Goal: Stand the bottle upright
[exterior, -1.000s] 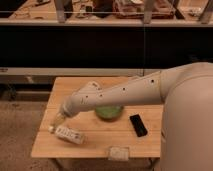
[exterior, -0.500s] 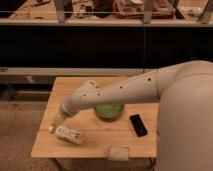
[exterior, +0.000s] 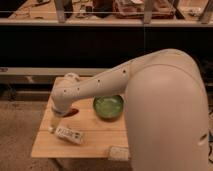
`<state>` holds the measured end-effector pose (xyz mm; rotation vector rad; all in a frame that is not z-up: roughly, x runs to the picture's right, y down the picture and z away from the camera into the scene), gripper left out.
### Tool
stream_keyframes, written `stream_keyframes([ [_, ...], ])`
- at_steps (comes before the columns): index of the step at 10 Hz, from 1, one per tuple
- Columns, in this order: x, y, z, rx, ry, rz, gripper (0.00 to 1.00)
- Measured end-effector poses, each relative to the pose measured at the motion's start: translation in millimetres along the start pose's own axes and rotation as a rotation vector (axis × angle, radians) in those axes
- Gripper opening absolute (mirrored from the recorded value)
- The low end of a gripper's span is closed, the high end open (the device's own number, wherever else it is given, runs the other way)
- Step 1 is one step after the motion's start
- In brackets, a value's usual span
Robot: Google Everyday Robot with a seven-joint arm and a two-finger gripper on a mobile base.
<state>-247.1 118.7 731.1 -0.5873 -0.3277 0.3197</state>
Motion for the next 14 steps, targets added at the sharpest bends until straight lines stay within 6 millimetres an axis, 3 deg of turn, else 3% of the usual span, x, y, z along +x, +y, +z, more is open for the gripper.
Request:
stream_keyframes([
  [5, 22.8, -10.0, 19.3, 0.022, 0.078, 0.061, 0.74],
  [10, 42.0, -18.3, 9.8, 0.057, 0.047, 0.141, 0.74],
  [14, 38.5, -20.6, 5.8, 0.066, 0.065, 0.112, 0.74],
])
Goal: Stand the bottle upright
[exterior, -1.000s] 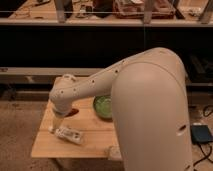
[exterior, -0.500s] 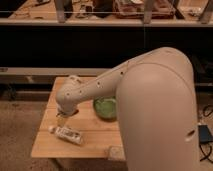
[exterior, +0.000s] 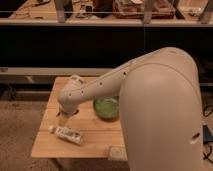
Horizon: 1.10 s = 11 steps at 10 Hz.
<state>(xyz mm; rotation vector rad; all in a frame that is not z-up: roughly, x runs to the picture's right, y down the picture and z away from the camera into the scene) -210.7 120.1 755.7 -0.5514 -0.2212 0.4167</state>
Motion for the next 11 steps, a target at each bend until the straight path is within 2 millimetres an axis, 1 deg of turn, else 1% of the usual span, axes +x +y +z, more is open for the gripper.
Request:
stream_keyframes([
  [2, -6.8, -3.2, -4.0, 0.005, 0.019, -0.032, 0.74],
  [5, -21.3, 0.2, -3.0, -0.013, 0.045, -0.081, 0.74],
  [9, -25.3, -12.3, 0.0, -0.005, 0.081, -0.086, 0.74],
  [11, -28.9, -9.5, 7.0, -0.012, 0.090, -0.084, 0.74],
])
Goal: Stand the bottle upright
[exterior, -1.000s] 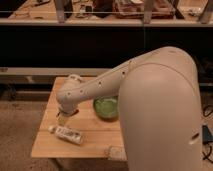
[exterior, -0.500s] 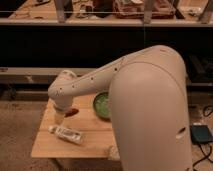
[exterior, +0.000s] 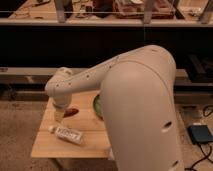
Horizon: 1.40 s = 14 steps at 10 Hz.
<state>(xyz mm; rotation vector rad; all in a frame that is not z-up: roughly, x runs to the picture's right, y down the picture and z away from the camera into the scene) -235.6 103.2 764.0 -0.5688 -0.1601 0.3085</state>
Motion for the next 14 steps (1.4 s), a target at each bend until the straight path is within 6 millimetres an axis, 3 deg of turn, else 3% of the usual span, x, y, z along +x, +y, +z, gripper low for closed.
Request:
stream_keyframes([
  [8, 4.7, 16.9, 26.9, -0.031, -0.009, 0.051, 0.74],
  [14, -3.7, 24.1, 19.0, -0.064, -0.159, 0.114, 0.74],
])
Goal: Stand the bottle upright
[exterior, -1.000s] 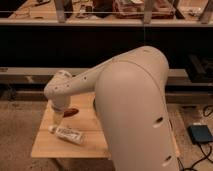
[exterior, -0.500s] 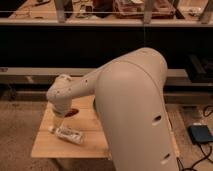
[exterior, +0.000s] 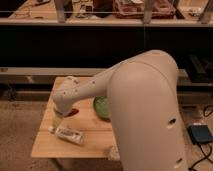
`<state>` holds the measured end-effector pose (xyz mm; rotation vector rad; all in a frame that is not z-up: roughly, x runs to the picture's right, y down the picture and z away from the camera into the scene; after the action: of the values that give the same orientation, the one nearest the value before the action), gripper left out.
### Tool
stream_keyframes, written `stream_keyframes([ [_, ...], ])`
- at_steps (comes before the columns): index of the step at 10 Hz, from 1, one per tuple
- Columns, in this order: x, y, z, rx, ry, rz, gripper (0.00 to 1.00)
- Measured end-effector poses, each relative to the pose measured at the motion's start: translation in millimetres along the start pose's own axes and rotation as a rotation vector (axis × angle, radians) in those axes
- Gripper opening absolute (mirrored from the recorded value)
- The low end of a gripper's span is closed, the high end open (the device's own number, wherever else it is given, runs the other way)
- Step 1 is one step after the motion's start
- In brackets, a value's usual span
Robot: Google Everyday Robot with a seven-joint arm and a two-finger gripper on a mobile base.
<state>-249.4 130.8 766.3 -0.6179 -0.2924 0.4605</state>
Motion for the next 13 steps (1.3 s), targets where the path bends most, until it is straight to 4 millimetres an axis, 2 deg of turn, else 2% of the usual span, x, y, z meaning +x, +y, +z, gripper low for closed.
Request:
stream_keyframes([
  [3, -2.7, 13.5, -4.2, -0.032, -0.069, 0.004, 0.74],
  [5, 6.4, 19.9, -1.3, -0.044, -0.062, -0.004, 0.74],
  [9, 15.5, 35.3, 19.1, -0.075, -0.010, -0.041, 0.74],
  [13, 12.0, 48.6, 41.0, -0.101, 0.040, -0.087, 0.74],
])
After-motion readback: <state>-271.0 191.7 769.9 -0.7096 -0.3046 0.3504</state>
